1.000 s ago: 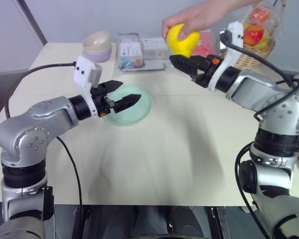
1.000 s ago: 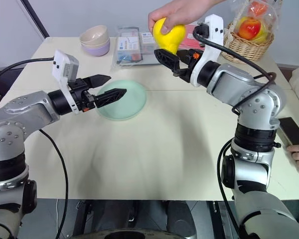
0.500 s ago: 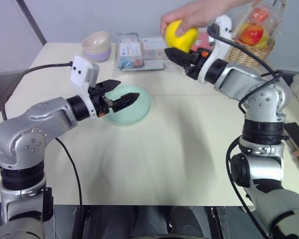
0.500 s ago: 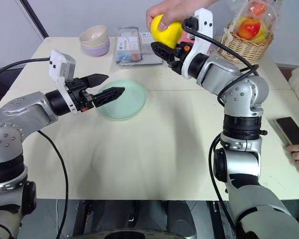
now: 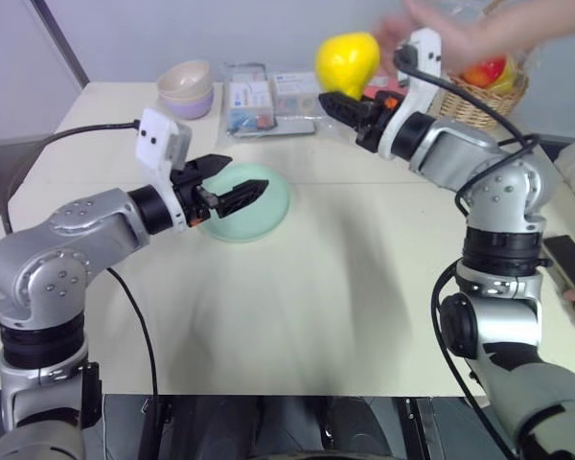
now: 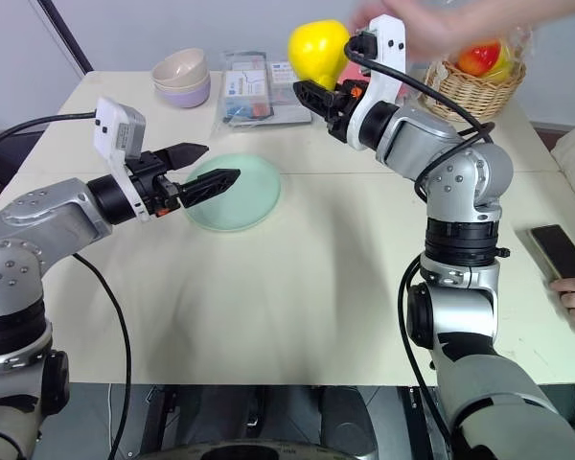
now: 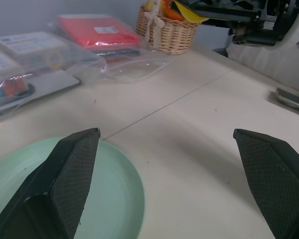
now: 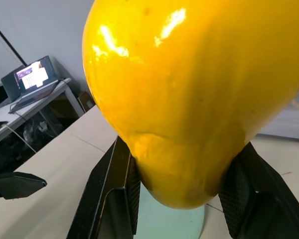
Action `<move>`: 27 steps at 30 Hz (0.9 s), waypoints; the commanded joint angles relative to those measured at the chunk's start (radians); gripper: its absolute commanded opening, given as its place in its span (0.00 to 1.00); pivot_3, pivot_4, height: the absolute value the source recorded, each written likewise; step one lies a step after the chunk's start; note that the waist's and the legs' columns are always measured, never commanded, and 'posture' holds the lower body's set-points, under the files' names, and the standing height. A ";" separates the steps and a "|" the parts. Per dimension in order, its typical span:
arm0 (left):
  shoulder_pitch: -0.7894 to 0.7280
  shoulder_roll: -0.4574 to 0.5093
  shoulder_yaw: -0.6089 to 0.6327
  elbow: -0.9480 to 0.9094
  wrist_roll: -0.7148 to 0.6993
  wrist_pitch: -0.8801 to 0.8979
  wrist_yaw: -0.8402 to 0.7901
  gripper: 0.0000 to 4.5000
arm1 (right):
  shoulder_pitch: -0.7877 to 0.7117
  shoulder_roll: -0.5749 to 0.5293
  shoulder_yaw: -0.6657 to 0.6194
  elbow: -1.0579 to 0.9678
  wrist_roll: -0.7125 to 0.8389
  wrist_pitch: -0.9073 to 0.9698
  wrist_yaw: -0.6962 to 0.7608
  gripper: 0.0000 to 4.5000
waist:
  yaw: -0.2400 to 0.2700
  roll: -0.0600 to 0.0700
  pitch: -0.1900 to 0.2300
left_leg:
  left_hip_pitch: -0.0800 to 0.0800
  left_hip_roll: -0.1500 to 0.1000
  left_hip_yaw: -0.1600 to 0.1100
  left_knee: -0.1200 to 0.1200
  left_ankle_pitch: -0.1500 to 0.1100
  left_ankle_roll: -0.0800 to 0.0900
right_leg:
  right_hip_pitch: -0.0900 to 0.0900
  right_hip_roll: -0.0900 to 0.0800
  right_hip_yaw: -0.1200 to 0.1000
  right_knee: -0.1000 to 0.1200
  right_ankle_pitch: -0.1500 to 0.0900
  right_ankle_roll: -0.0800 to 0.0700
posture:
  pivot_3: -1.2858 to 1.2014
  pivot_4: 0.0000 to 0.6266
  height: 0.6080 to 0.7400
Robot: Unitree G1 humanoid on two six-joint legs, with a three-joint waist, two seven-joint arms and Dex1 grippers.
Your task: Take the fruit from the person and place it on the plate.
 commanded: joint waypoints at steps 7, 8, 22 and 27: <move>0.041 0.064 0.103 -0.059 -0.023 0.031 0.083 1.00 | 0.081 0.210 0.060 0.044 -0.088 -0.070 -0.062 0.33 | -0.024 0.000 0.000 | 0.000 0.000 0.000 -0.001 0.000 0.000 | -0.001 0.000 0.000 0.001 0.000 0.000 | 0.52 0.24 1.00; 0.048 0.066 0.110 -0.067 -0.029 0.036 0.093 1.00 | 0.092 0.227 0.076 0.062 -0.107 -0.085 -0.056 0.33 | -0.025 0.000 0.000 | 0.000 0.000 0.000 -0.001 0.000 0.000 | -0.001 0.000 0.000 0.002 0.000 0.000 | 0.52 0.24 1.00; 0.144 0.131 0.230 -0.141 -0.115 0.095 0.208 1.00 | 0.147 0.413 0.293 0.328 -0.362 -0.287 0.062 0.33 | -0.027 0.000 0.000 | 0.000 0.000 0.000 -0.001 0.000 -0.001 | -0.003 0.000 0.001 0.004 0.000 0.000 | 0.52 0.24 1.00; 0.164 0.130 0.240 -0.158 -0.144 0.092 0.239 1.00 | 0.149 0.428 0.344 0.410 -0.448 -0.344 0.112 0.33 | -0.026 0.000 0.000 | 0.000 -0.001 0.000 -0.001 0.000 -0.001 | -0.003 0.000 0.001 0.004 0.000 0.000 | 0.52 0.24 1.00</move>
